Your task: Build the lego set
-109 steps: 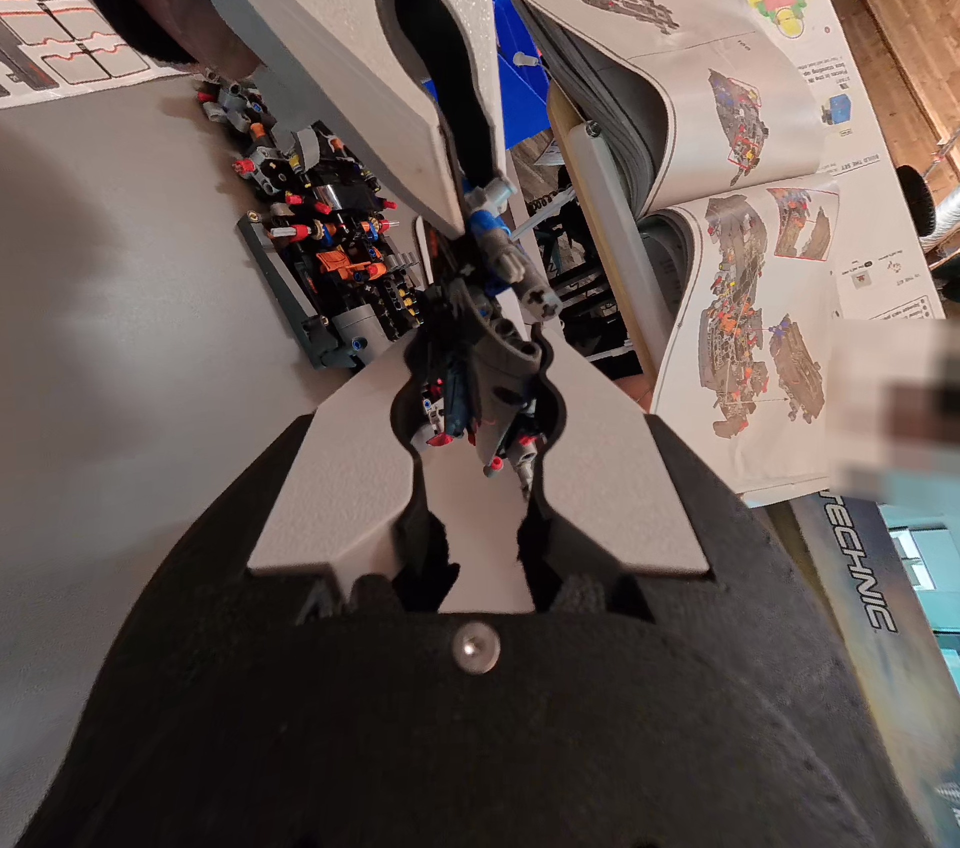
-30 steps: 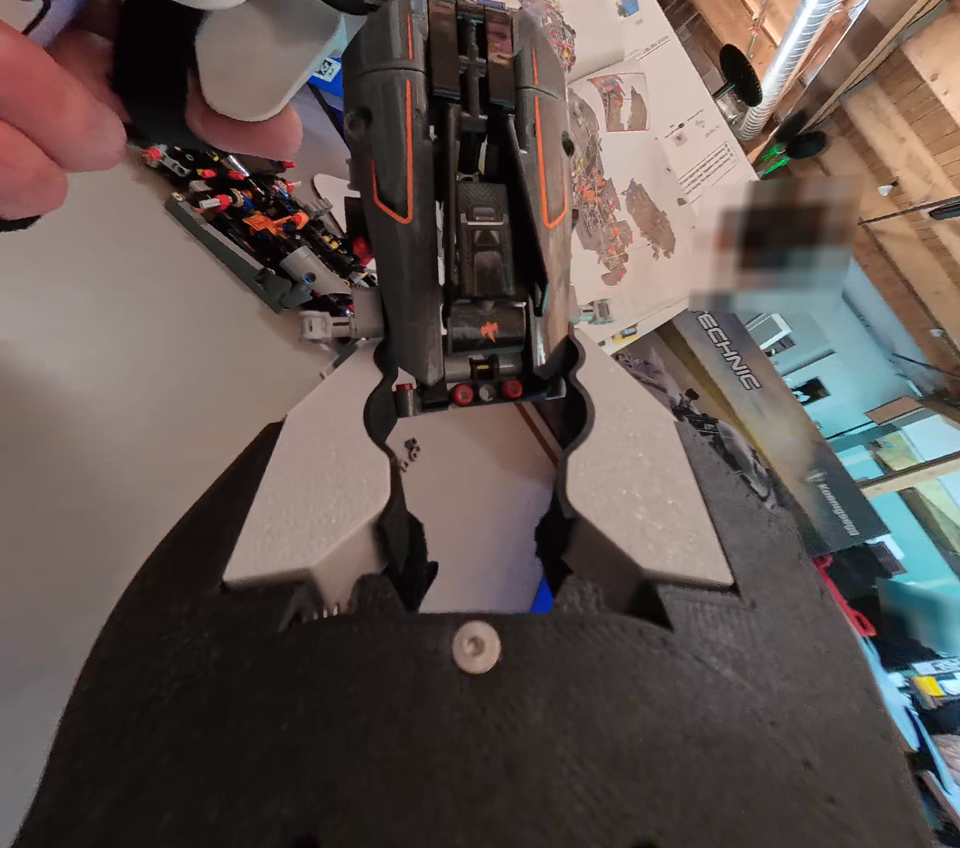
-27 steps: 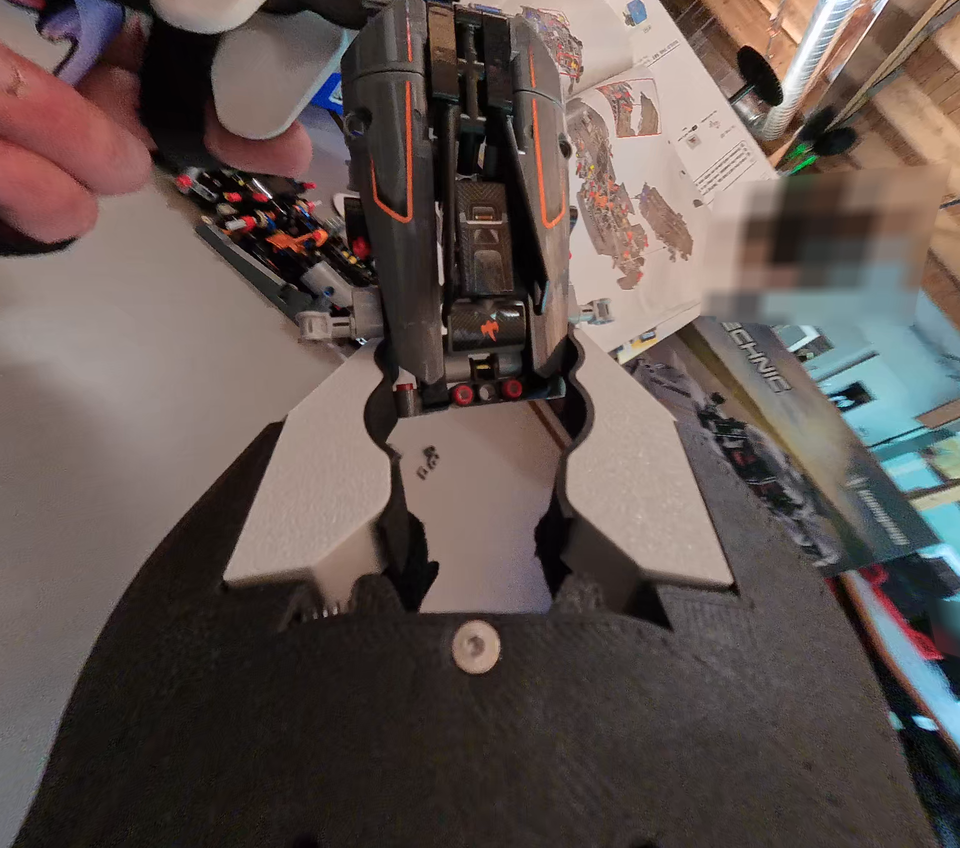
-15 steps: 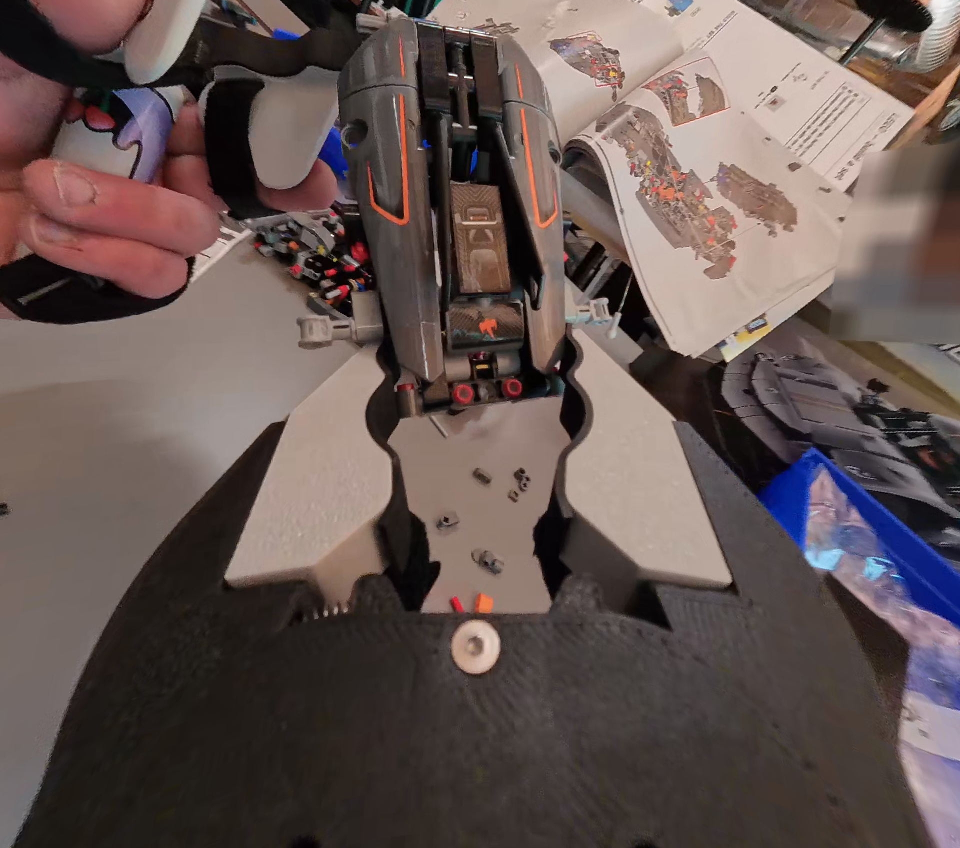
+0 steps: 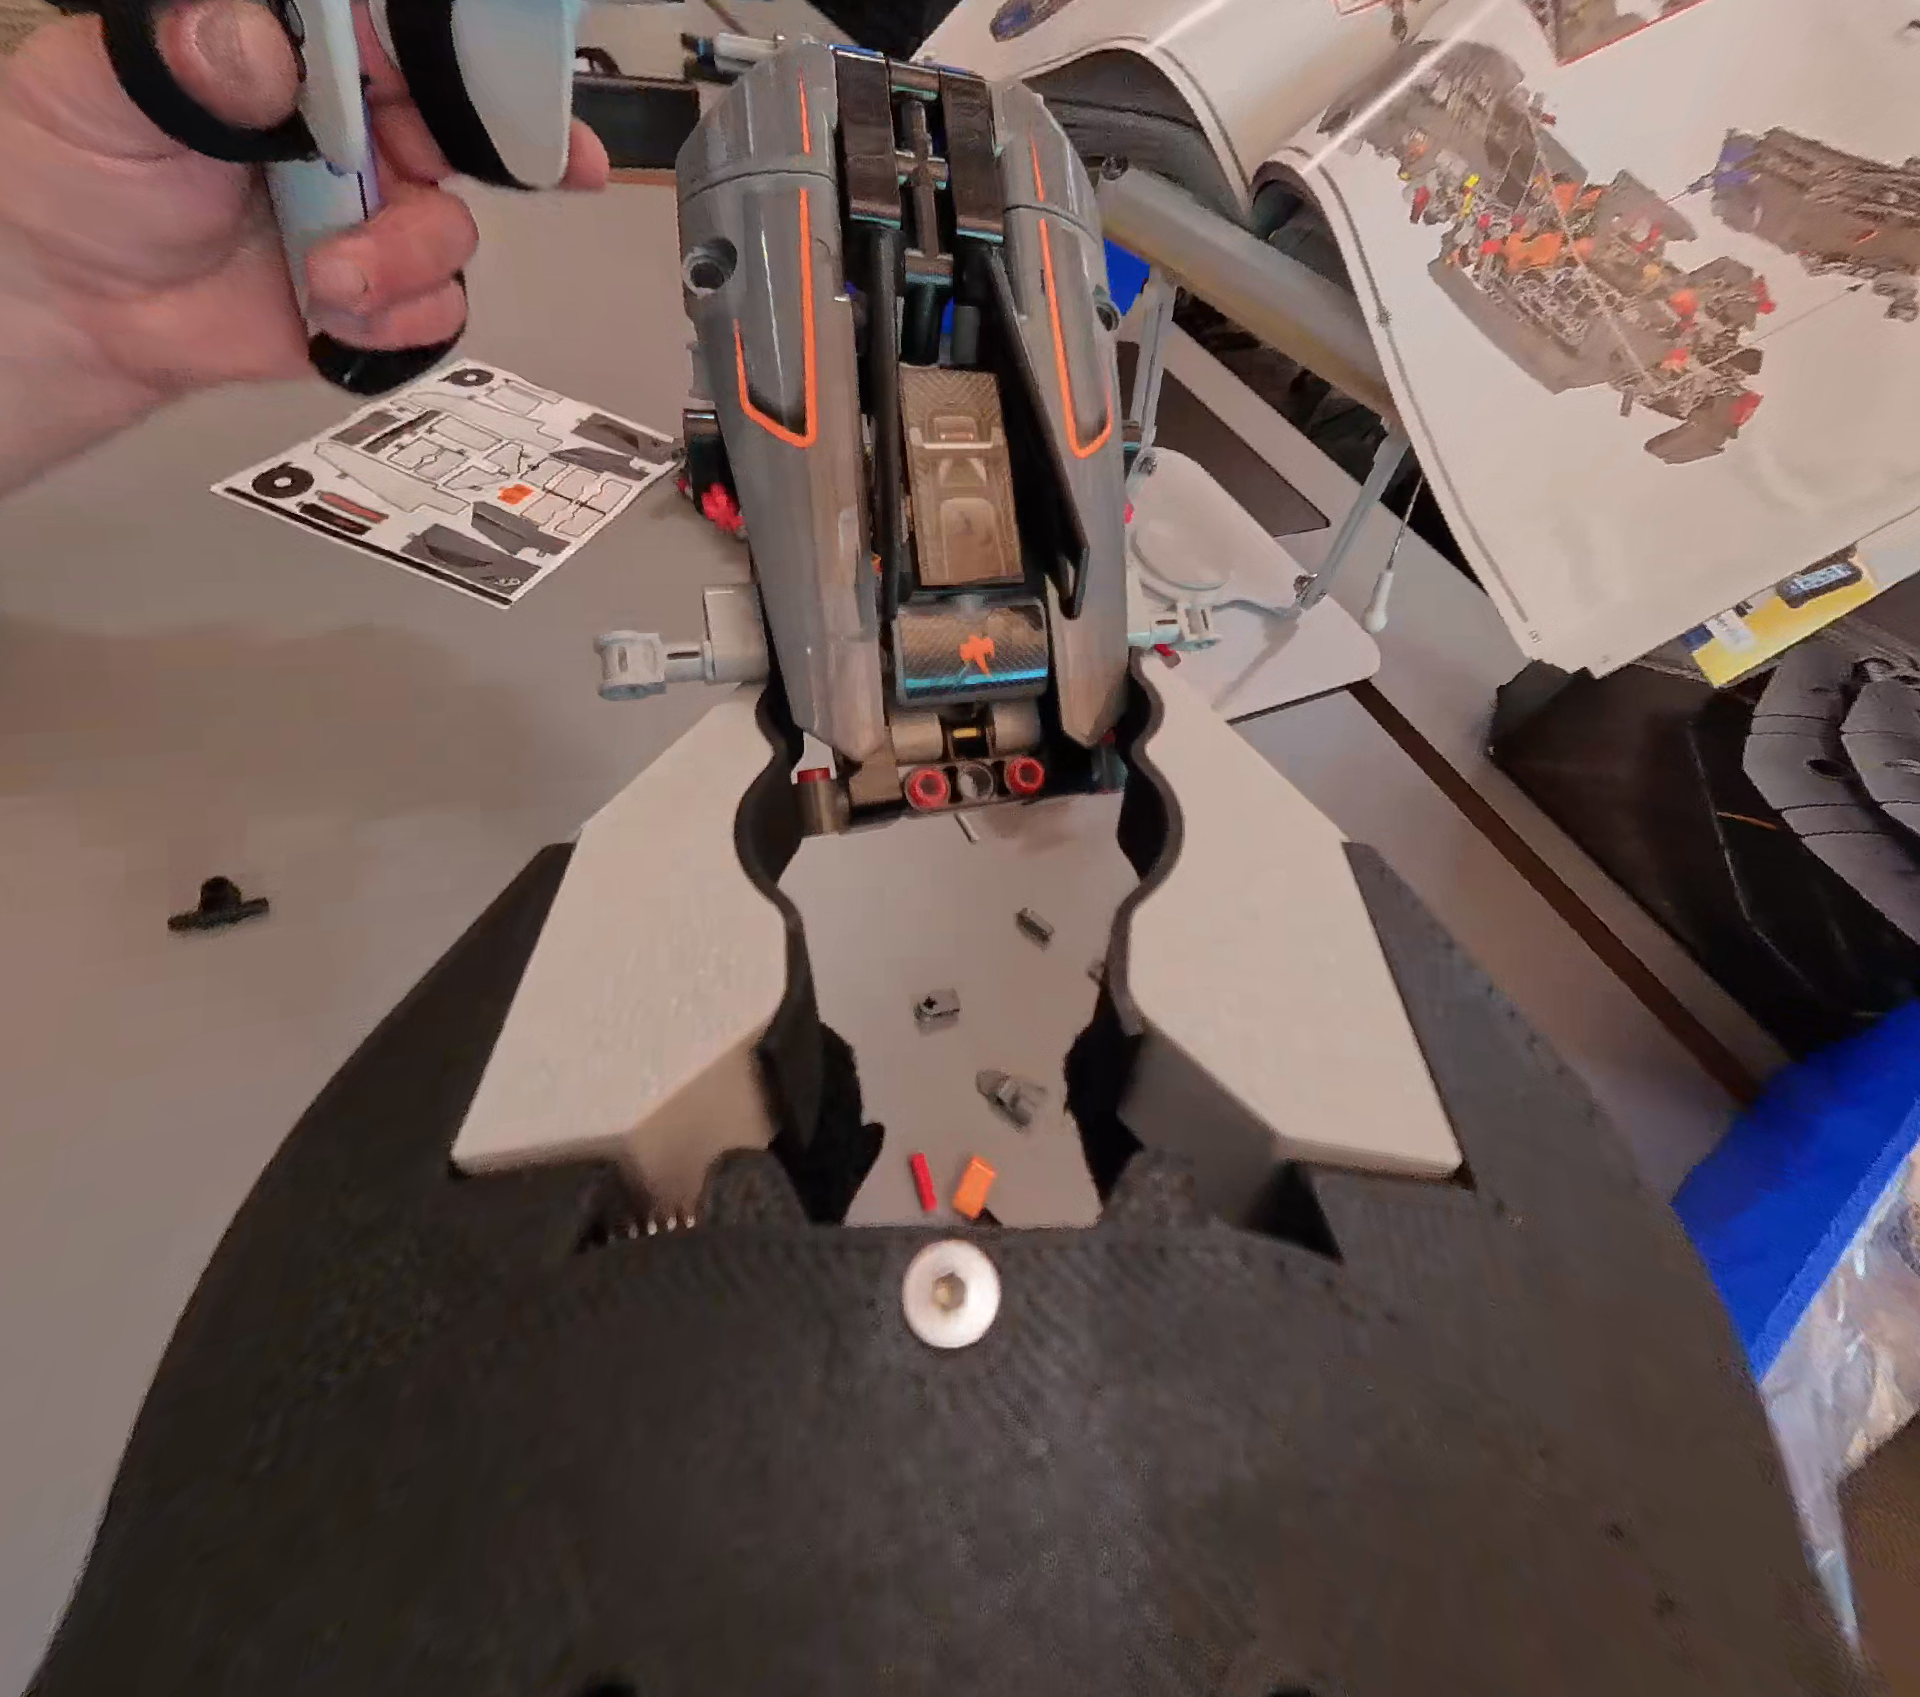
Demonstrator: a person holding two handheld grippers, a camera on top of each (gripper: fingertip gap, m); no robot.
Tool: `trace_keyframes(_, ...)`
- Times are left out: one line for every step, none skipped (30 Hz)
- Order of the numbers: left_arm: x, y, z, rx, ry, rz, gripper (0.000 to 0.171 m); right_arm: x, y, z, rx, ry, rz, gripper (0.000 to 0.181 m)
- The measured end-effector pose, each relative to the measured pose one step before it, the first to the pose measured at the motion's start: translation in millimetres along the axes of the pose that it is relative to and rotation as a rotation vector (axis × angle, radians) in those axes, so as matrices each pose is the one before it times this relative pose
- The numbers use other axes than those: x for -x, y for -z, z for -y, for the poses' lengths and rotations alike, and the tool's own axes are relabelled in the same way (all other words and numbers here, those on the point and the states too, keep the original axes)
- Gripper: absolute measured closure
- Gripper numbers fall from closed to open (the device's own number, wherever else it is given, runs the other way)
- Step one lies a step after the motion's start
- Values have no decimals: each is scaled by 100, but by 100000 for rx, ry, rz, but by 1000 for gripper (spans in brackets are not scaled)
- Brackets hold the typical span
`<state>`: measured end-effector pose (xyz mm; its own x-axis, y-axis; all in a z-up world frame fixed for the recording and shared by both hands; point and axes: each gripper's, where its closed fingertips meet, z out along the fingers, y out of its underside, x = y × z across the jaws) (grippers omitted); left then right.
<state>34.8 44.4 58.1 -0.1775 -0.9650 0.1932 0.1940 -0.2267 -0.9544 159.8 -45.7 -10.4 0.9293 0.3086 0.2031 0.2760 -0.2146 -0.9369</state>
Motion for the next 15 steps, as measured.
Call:
trace_keyframes(1047, 574, -191, 4598, -5621, 3056, 118, -336, -206, -10, 1461, -376, 2652, 122)
trace_keyframes(1059, 458, -363, 4579, -5639, 2630, 117, -294, -254, -38, 1874, -200, 2738, 122)
trace_keyframes(1170, 254, -651, 5572, -4415, 2934, 113, -463, -306, 7, 1516, 1092, 915, 122)
trace_keyframes(1059, 37, -954, 6959, -4524, 2075, 108, -487, -359, -44, 1772, 1225, 526, 123)
trace_keyframes(882, -89, -1018, 6737, -5560, 1277, 106, -275, -442, -110, 2208, 469, 2127, 123)
trace_keyframes(843, -208, -1048, 6097, -4919, 1269, 103, -143, -529, -146, 2365, 328, 2998, 123)
trace_keyframes(512, -378, -1113, 6186, -3501, -790, 99, -250, -568, -98, 1900, 880, 2154, 123)
trace_keyframes(316, -483, -1165, 6241, -3211, -1901, 95, -225, -651, -175, 2242, 493, 2565, 123)
trace_keyframes(365, -516, -1187, 5851, -2950, -1307, 93, -177, -656, -250, 2753, 731, 2985, 123)
trace_keyframes(291, -556, -1170, 5752, -2546, -1433, 89, -306, -671, -187, 2366, 1488, 1771, 123)
trace_keyframes(292, -594, -1102, 5099, -2846, -1041, 87, -332, -657, -206, 2565, 903, 1849, 123)
trace_keyframes(343, -613, -1061, 4373, -2833, -592, 84, -235, -641, -160, 2267, 819, 2514, 123)
trace_keyframes(67, -615, -1129, 4632, -1512, -2379, 82, -201, -602, -24, 1194, 1201, 2486, 123)
trace_keyframes(128, -646, -1094, 4495, -88, -2003, 81, -205, -595, 10, 1028, 843, 2415, 124)
trace_keyframes(291, -655, -1030, 4058, -398, -865, 78, -258, -588, -58, 1307, 567, 2080, 124)
